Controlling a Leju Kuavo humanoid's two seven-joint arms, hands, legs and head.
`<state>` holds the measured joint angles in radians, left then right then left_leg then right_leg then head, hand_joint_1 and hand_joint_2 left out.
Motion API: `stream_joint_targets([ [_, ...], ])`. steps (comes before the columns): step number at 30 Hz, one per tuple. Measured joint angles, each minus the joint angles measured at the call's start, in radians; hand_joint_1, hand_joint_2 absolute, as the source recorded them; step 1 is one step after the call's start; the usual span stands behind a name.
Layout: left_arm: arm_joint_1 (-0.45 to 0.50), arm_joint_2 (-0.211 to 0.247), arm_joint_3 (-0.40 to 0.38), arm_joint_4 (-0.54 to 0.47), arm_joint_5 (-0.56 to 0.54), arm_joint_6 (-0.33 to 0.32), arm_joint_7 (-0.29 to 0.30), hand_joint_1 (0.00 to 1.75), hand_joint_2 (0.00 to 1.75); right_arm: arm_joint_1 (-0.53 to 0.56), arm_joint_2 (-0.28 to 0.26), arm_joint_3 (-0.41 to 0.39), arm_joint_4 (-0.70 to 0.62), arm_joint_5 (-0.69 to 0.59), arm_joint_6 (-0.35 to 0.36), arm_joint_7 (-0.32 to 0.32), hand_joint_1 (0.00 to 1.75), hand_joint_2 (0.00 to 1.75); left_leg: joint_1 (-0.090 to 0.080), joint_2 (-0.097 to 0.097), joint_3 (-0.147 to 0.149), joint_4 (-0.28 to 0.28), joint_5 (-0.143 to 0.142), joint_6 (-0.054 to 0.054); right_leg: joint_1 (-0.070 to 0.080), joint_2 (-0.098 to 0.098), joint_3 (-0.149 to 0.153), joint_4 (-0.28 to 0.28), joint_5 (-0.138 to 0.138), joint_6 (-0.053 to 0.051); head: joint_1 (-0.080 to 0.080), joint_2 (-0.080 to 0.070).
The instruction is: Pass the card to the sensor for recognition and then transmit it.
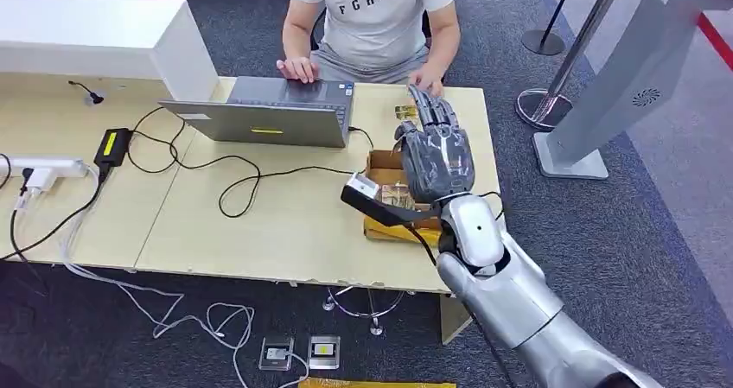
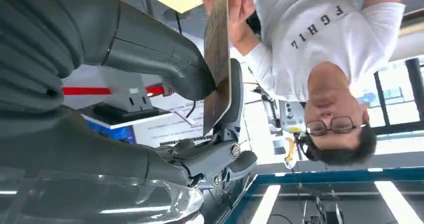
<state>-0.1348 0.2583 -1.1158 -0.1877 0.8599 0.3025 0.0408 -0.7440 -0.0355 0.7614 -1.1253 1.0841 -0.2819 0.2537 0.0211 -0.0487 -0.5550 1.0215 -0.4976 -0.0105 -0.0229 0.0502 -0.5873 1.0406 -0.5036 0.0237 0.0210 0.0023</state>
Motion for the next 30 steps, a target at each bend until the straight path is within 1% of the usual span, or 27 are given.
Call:
stream_joint_targets([
  [7,0.000,-0.001,0.000,0.000,0.008,0.003,0.004,0.00,0.00,-0.005,0.030,0.017,0.036,-0.039,-0.043,-0.016,1.75,1.75,0.000,0.000,0.000,0.000,0.000,0.000,0.000,0.000,0.000,0.000,0.000,0.000,0.000,0.000],
  [12,0.000,-0.001,0.000,0.000,0.001,0.001,0.006,0.00,0.00,-0.017,0.037,0.027,0.063,-0.065,-0.040,-0.018,1.75,1.75,0.000,0.000,0.000,0.000,0.000,0.000,0.000,0.000,0.000,0.000,0.000,0.000,0.000,0.000],
  [26,0.000,-0.001,0.000,-0.001,-0.016,-0.007,0.006,0.00,0.00,-0.025,0.038,0.040,0.108,-0.075,-0.042,0.001,1.75,1.75,0.000,0.000,0.000,0.000,0.000,0.000,0.000,0.000,0.000,0.000,0.000,0.000,0.000,0.000],
  [30,0.000,0.000,-0.002,-0.001,-0.045,-0.023,0.009,0.00,0.00,-0.027,0.036,0.040,0.123,-0.084,-0.047,0.009,1.75,1.75,0.000,0.000,0.000,0.000,0.000,0.000,0.000,0.000,0.000,0.000,0.000,0.000,0.000,0.000],
])
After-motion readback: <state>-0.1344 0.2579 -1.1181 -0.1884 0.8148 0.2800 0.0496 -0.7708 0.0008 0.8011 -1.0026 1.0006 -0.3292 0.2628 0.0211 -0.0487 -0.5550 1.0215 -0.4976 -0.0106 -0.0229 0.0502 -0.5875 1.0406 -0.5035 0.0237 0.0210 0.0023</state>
